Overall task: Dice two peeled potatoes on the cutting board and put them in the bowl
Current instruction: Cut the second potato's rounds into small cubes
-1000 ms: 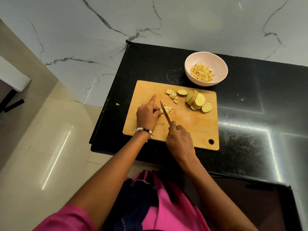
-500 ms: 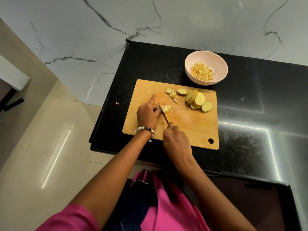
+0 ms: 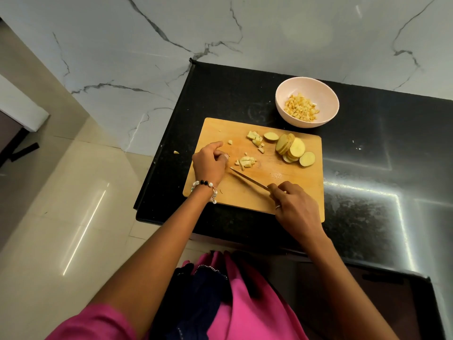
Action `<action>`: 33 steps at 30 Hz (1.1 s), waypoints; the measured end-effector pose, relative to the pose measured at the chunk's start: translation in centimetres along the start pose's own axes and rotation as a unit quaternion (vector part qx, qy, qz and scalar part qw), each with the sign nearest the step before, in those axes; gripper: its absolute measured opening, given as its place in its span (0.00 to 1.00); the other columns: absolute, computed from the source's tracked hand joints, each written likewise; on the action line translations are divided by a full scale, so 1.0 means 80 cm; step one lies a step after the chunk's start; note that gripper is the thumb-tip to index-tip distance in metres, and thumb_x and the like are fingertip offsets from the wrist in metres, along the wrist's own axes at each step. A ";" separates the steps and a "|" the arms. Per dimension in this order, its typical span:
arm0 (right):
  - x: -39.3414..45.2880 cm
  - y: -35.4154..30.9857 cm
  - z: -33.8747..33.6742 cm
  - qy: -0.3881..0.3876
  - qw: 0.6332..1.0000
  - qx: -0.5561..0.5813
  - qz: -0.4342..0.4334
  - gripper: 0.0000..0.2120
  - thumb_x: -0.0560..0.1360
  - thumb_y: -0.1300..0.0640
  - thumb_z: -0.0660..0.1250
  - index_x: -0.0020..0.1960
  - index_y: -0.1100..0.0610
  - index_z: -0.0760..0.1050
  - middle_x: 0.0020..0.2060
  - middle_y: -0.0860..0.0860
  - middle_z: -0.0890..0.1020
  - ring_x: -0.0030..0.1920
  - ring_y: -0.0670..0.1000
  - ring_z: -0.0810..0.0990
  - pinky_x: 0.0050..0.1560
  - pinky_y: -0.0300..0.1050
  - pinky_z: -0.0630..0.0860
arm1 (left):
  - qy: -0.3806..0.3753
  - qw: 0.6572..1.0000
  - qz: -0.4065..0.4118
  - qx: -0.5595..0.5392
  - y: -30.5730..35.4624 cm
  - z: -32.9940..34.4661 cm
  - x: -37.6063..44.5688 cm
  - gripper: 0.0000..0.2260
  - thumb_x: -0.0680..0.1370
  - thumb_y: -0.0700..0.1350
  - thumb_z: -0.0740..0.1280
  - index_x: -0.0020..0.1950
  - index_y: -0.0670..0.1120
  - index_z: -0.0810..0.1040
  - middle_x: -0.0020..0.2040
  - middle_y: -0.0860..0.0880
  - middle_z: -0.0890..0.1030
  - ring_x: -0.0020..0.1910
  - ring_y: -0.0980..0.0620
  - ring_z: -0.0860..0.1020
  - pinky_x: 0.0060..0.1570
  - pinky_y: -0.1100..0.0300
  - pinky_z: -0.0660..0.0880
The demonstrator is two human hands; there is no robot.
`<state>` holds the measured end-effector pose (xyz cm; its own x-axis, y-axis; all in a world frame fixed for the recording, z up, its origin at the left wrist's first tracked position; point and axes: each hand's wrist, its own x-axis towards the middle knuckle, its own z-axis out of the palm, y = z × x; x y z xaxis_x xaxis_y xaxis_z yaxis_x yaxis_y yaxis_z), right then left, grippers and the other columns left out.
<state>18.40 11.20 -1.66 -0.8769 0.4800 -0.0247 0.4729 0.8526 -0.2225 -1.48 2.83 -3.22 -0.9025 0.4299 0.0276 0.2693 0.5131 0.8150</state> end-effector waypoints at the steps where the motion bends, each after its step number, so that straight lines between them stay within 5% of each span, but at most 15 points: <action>1: 0.001 0.004 0.002 0.003 1.000 -0.014 -0.002 0.19 0.72 0.63 0.68 0.63 0.58 0.76 0.49 0.57 0.79 0.44 0.59 0.77 0.31 0.49 0.75 | -0.007 1.000 -0.003 0.005 -0.001 -0.002 0.001 0.15 0.74 0.38 0.70 0.61 0.42 0.79 0.43 0.47 0.84 0.42 0.58 0.77 0.44 0.82 0.64; 5: 0.015 0.012 0.008 0.011 0.999 -0.042 0.002 0.20 0.71 0.64 0.69 0.63 0.58 0.76 0.49 0.58 0.79 0.45 0.59 0.76 0.35 0.51 0.74 | -0.040 0.999 0.000 0.021 -0.003 -0.004 0.005 0.13 0.72 0.37 0.72 0.57 0.42 0.82 0.42 0.48 0.83 0.37 0.58 0.77 0.39 0.78 0.70; 12: 0.067 -0.002 0.009 0.037 0.996 -0.039 0.066 0.18 0.78 0.59 0.59 0.67 0.57 0.71 0.57 0.59 0.75 0.54 0.60 0.73 0.45 0.54 0.74 | -0.016 1.000 -0.015 -0.003 0.000 -0.012 0.015 0.09 0.75 0.38 0.70 0.54 0.42 0.83 0.51 0.47 0.83 0.47 0.56 0.78 0.48 0.69 0.72; 17: 0.081 -0.011 0.004 0.070 0.989 0.038 0.122 0.15 0.77 0.62 0.61 0.63 0.59 0.76 0.52 0.59 0.77 0.52 0.59 0.74 0.44 0.53 0.75 | -0.022 0.999 -0.033 -0.032 -0.007 -0.013 0.024 0.08 0.74 0.38 0.71 0.53 0.42 0.83 0.49 0.46 0.84 0.45 0.52 0.81 0.51 0.57 0.79; 22: 0.062 -0.016 -0.002 0.066 0.985 0.092 0.129 0.13 0.77 0.61 0.63 0.61 0.58 0.77 0.48 0.55 0.77 0.50 0.55 0.74 0.43 0.51 0.75 | -0.077 0.990 -0.053 -0.107 0.002 -0.010 0.031 0.10 0.75 0.33 0.68 0.55 0.41 0.82 0.46 0.47 0.84 0.44 0.57 0.82 0.49 0.64 0.79; 26: 0.051 -0.020 0.001 0.048 0.983 0.104 0.143 0.16 0.79 0.59 0.62 0.66 0.57 0.74 0.49 0.54 0.77 0.50 0.54 0.74 0.42 0.48 0.73 | -0.053 0.995 -0.031 -0.082 0.007 -0.008 0.037 0.11 0.71 0.37 0.73 0.53 0.43 0.83 0.42 0.50 0.83 0.41 0.59 0.80 0.42 0.75 0.74; 33: 0.052 -0.032 0.003 0.048 0.977 0.115 0.172 0.15 0.79 0.57 0.61 0.65 0.55 0.74 0.48 0.53 0.76 0.50 0.53 0.74 0.40 0.46 0.72 | -0.096 0.992 -0.021 -0.083 0.010 -0.012 0.044 0.18 0.68 0.35 0.76 0.56 0.45 0.81 0.44 0.52 0.81 0.42 0.59 0.78 0.43 0.71 0.76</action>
<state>13.52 10.99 -1.45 -0.6520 0.7568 -0.0468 0.6969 0.5737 -0.4303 -4.74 4.04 -1.95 -0.8272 0.5519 -0.1056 0.1600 0.4114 0.8973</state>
